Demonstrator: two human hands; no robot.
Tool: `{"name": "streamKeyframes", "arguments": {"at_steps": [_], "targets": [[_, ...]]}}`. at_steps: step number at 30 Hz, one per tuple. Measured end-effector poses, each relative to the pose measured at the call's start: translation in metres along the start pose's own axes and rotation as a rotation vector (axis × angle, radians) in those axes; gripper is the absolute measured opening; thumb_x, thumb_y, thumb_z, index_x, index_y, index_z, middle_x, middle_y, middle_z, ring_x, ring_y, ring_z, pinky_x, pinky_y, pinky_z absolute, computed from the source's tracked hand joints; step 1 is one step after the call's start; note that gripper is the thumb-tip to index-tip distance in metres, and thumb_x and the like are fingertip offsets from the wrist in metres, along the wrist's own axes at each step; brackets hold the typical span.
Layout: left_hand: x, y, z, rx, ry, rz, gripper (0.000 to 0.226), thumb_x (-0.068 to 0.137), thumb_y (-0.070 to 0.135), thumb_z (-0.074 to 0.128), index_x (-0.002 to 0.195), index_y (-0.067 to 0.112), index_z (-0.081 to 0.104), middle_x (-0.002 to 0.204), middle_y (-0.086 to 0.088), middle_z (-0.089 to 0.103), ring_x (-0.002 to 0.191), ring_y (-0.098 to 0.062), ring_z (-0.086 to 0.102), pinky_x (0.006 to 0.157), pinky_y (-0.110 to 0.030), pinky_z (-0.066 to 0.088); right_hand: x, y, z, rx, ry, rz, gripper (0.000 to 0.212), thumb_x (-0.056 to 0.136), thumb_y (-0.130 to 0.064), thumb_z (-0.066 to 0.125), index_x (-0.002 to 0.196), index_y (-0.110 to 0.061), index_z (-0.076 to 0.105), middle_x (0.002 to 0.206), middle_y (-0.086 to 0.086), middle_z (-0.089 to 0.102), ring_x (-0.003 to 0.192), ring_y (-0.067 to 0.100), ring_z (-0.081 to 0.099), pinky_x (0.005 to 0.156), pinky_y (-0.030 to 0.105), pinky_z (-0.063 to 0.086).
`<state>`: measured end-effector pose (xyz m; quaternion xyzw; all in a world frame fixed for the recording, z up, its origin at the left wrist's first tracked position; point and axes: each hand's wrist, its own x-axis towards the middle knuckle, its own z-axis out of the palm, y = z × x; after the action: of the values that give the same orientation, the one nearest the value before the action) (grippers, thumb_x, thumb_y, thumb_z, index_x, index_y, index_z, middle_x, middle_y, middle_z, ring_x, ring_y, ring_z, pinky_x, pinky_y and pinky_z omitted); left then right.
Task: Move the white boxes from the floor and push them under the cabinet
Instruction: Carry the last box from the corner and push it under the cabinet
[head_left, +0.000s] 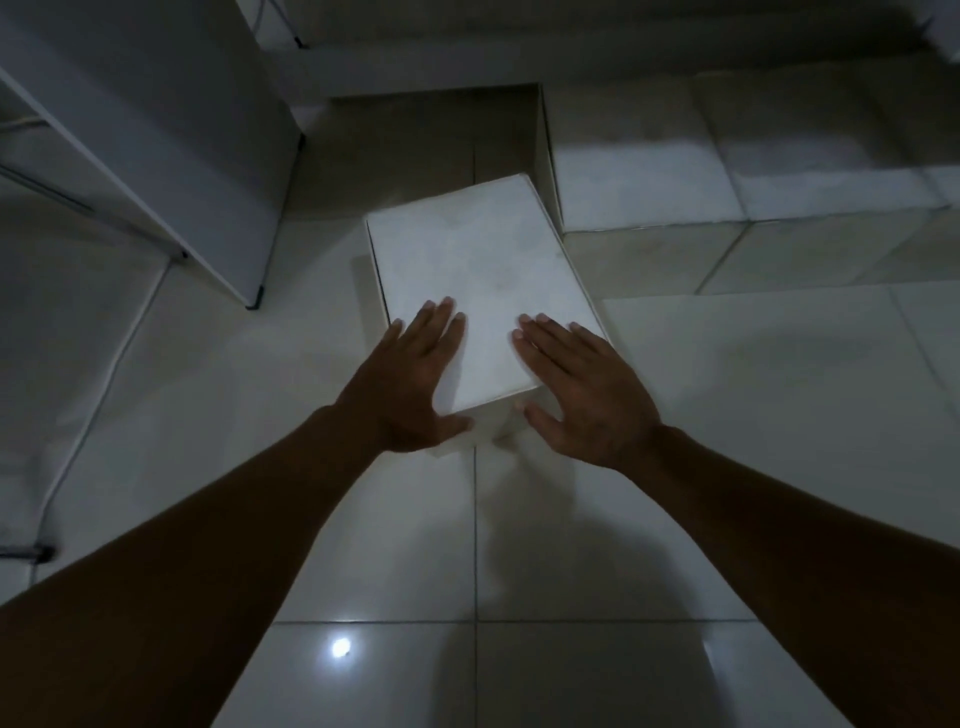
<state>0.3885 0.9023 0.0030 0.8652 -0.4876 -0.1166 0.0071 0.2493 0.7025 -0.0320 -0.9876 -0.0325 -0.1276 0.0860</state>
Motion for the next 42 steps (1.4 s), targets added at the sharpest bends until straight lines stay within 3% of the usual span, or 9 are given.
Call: {"name": "streamKeyframes", "arguments": {"at_steps": [8,13,16,19,21,24,27,32,42], "targets": [[0.043,0.008,-0.012,0.018,-0.093,-0.253,0.113,0.083,0.029,0.07,0.151,0.009,-0.018,0.159,-0.011,-0.026,0.146,-0.032,-0.021,0.119,-0.049,-0.002,0.045,0.002,-0.001,-0.004,-0.115,0.087,0.069,0.092,-0.029,0.055,0.15,-0.005,0.029,0.158,0.014,0.024,0.147,0.025,0.02,0.119,0.042,0.018],[0.062,0.008,-0.013,-0.008,-0.126,-0.353,0.114,0.081,0.019,0.067,0.149,0.007,-0.024,0.156,-0.013,-0.032,0.142,-0.035,-0.028,0.117,-0.053,-0.006,0.064,0.006,-0.007,0.009,-0.176,0.089,0.066,0.094,-0.019,0.051,0.152,-0.006,0.022,0.161,0.011,0.012,0.149,0.021,0.011,0.119,0.034,0.007],[0.074,-0.006,-0.015,-0.064,-0.136,-0.323,0.116,0.082,0.031,0.067,0.149,0.011,-0.027,0.155,-0.011,-0.035,0.141,-0.033,-0.032,0.116,-0.054,-0.011,0.07,0.011,-0.008,-0.063,-0.199,0.167,0.065,0.1,-0.021,0.046,0.154,-0.008,0.013,0.163,0.011,0.002,0.149,0.02,0.005,0.119,0.032,0.003],[0.084,-0.016,-0.014,-0.101,-0.103,-0.279,0.115,0.08,0.072,0.054,0.149,0.025,-0.025,0.153,-0.01,-0.037,0.14,-0.034,-0.034,0.112,-0.053,-0.017,0.076,0.014,-0.005,-0.149,-0.207,0.35,0.072,0.1,-0.032,0.047,0.154,-0.011,0.005,0.163,0.009,0.001,0.149,0.022,0.001,0.12,0.04,0.003],[0.094,-0.021,-0.01,-0.087,-0.048,-0.254,0.111,0.075,0.085,0.04,0.15,0.033,-0.022,0.155,-0.012,-0.034,0.141,-0.035,-0.031,0.112,-0.054,-0.016,0.084,0.021,-0.003,-0.176,-0.221,0.365,0.075,0.098,-0.038,0.049,0.154,-0.013,0.006,0.163,0.008,0.005,0.149,0.022,0.002,0.12,0.043,0.002],[0.108,-0.033,-0.004,-0.032,0.051,-0.247,0.107,0.071,0.09,0.027,0.151,0.035,-0.018,0.158,-0.013,-0.027,0.144,-0.036,-0.026,0.113,-0.057,-0.011,0.095,0.038,0.0,-0.237,-0.184,0.341,0.08,0.094,-0.051,0.049,0.154,-0.014,0.011,0.163,0.008,0.009,0.149,0.023,0.002,0.118,0.046,-0.003],[0.124,-0.047,-0.002,0.021,0.115,-0.227,0.109,0.067,0.093,0.02,0.152,0.034,-0.015,0.16,-0.014,-0.02,0.146,-0.038,-0.019,0.114,-0.057,-0.007,0.101,0.058,0.002,-0.249,-0.114,0.434,0.102,0.083,-0.07,0.051,0.155,-0.012,0.008,0.162,0.011,0.001,0.149,0.026,-0.003,0.119,0.051,-0.001],[0.152,-0.067,-0.007,0.033,0.136,-0.201,0.109,0.066,0.094,0.022,0.151,0.036,-0.015,0.16,-0.013,-0.019,0.146,-0.038,-0.017,0.113,-0.056,-0.007,0.128,0.097,0.003,-0.216,-0.206,0.574,0.134,0.061,-0.094,0.044,0.153,-0.009,-0.005,0.162,0.013,-0.011,0.148,0.026,-0.01,0.118,0.051,-0.003],[0.183,-0.087,-0.013,0.051,0.189,-0.185,0.108,0.069,0.093,0.027,0.152,0.038,-0.013,0.161,-0.013,-0.015,0.146,-0.038,-0.014,0.113,-0.056,-0.005,0.144,0.109,0.021,-0.188,-0.096,0.62,0.126,0.063,-0.096,0.038,0.155,-0.017,0.0,0.163,0.007,-0.003,0.149,0.024,-0.004,0.119,0.052,0.004]]}}
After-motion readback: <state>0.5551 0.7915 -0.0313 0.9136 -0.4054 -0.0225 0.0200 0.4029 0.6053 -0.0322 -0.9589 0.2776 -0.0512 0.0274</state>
